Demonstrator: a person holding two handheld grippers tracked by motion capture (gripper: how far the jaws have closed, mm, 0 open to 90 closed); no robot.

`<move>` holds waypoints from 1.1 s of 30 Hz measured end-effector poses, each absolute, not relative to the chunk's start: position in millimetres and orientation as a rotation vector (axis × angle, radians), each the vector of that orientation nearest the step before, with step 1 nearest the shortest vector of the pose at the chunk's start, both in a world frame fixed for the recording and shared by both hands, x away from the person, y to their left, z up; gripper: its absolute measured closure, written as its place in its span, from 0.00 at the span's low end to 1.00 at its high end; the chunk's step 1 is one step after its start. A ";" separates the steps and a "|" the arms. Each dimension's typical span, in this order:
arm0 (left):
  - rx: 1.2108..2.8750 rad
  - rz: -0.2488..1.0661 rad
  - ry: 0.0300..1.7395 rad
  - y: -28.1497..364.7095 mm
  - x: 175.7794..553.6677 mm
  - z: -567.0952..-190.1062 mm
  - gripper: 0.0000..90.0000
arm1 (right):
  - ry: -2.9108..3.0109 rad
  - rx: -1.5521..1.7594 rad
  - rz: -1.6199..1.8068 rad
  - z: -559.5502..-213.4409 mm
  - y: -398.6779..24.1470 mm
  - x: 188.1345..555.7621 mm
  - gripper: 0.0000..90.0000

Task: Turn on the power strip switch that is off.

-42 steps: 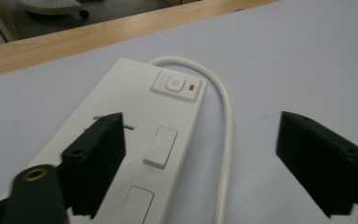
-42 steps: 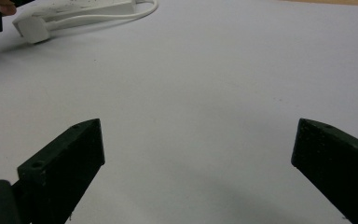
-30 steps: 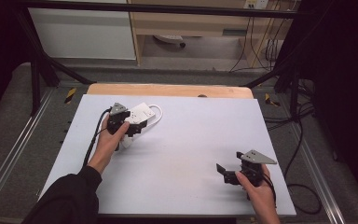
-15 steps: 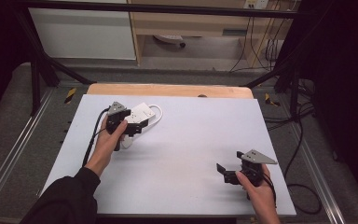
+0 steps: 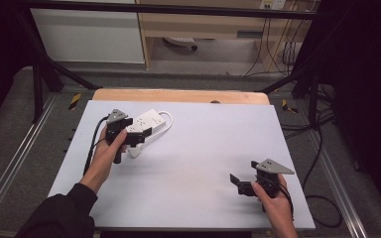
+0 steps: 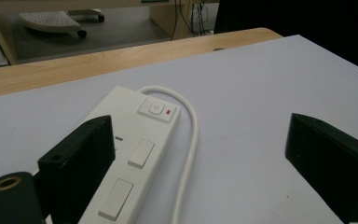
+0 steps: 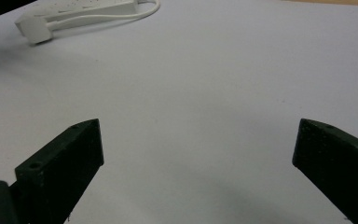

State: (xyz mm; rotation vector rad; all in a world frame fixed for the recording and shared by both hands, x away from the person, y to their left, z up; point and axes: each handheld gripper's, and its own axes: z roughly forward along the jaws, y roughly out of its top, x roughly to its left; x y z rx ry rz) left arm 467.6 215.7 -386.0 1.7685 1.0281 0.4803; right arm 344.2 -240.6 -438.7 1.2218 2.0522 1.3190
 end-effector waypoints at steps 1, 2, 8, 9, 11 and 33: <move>1.761 0.481 1.025 217.5 465.5 -384.8 0.10 | 2.054 1.221 1.318 -438.8 -240.4 344.3 0.03; 1.753 0.482 1.024 218.9 464.1 -383.7 0.10 | 2.055 1.223 1.318 -438.9 -240.2 344.3 0.02; 1.749 0.490 1.017 225.7 454.3 -377.2 0.10 | 2.055 1.223 1.313 -439.1 -240.0 344.2 0.03; 1.748 0.493 1.014 227.0 452.6 -376.3 0.10 | 2.056 1.223 1.314 -439.2 -240.0 344.3 0.02; 1.746 0.496 1.014 229.5 449.4 -375.1 0.10 | 2.057 1.222 1.314 -439.3 -240.1 344.7 0.03; 1.682 0.537 1.063 276.1 400.5 -384.6 0.10 | 2.059 1.229 1.304 -439.3 -239.9 344.1 0.02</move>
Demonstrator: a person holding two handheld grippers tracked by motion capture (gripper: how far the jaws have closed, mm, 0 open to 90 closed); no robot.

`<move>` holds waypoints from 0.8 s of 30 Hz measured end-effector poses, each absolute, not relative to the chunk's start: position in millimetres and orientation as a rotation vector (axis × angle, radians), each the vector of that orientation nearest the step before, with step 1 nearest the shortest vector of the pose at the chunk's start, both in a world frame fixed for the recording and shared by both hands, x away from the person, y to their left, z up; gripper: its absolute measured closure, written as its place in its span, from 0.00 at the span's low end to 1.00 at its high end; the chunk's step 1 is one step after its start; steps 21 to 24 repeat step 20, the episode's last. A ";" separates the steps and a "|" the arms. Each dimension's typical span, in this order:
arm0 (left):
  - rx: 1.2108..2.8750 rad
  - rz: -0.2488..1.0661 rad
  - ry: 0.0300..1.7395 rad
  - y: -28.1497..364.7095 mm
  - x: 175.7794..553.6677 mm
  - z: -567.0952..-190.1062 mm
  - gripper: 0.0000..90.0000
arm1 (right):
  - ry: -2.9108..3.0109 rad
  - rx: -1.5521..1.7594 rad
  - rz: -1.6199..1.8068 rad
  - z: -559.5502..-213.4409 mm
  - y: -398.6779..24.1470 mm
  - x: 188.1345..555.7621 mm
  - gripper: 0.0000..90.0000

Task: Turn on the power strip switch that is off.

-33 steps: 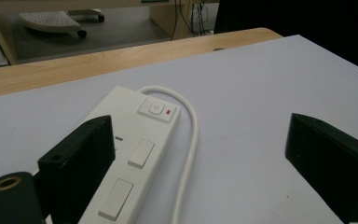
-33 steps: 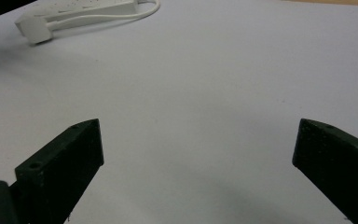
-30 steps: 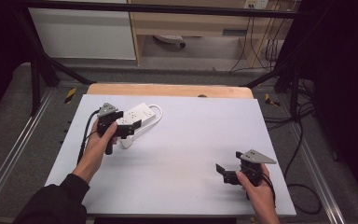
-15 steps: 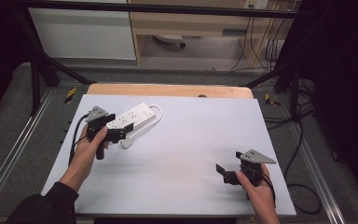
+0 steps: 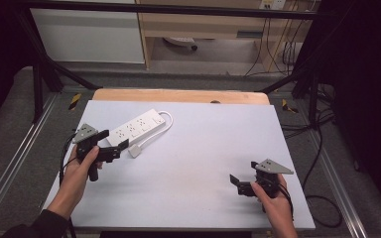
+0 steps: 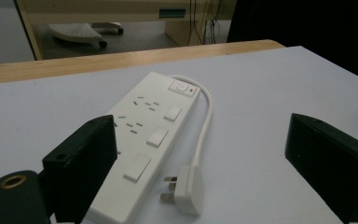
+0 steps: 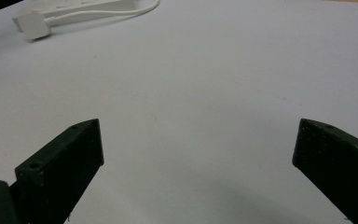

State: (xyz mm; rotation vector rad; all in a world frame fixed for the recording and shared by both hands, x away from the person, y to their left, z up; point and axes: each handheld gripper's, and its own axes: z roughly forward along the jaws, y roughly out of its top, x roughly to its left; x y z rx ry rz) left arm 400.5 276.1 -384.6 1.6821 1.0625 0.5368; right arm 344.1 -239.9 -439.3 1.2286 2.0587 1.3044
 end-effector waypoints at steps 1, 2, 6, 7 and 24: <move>1.678 0.539 1.067 278.6 397.5 -385.8 0.10 | 2.059 1.229 1.303 -439.4 -239.8 344.3 0.03; 1.675 0.542 1.069 281.4 394.4 -386.9 0.11 | 2.059 1.230 1.302 -439.5 -239.6 344.4 0.03; 1.653 0.542 1.082 291.5 380.1 -391.0 0.11 | 2.065 1.225 1.294 -439.9 -239.8 344.4 0.02; 1.646 0.544 1.085 293.8 376.2 -392.5 0.11 | 2.062 1.229 1.294 -440.0 -239.8 344.4 0.03; 1.794 0.468 1.141 294.8 313.4 -433.8 0.14 | 2.061 1.259 1.183 -448.4 -237.4 354.9 0.02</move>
